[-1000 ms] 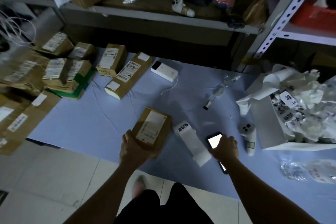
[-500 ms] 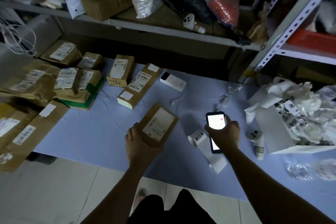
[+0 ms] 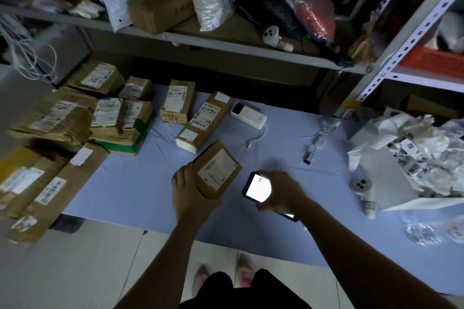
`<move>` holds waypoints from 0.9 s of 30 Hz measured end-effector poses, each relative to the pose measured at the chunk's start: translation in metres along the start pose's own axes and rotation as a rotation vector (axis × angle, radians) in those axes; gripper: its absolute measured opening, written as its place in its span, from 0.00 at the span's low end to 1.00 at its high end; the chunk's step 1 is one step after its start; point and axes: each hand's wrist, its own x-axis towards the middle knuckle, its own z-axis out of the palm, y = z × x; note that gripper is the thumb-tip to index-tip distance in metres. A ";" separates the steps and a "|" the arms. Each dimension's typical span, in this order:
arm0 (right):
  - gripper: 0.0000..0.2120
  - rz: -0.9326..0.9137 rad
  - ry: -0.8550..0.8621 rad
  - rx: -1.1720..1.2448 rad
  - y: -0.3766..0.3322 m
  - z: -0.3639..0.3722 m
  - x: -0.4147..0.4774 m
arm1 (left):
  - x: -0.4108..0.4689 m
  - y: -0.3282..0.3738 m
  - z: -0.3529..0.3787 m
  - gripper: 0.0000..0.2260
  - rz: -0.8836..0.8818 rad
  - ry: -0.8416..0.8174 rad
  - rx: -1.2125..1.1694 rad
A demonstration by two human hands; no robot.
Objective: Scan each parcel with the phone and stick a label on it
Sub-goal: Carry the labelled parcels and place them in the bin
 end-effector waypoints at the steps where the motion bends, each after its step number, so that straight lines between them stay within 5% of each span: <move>1: 0.49 -0.011 -0.007 -0.045 0.001 -0.002 0.001 | 0.001 -0.002 -0.002 0.49 0.003 0.003 0.017; 27: 0.48 -0.183 0.079 -0.267 0.025 -0.026 0.017 | 0.010 0.011 0.004 0.51 -0.072 0.140 0.127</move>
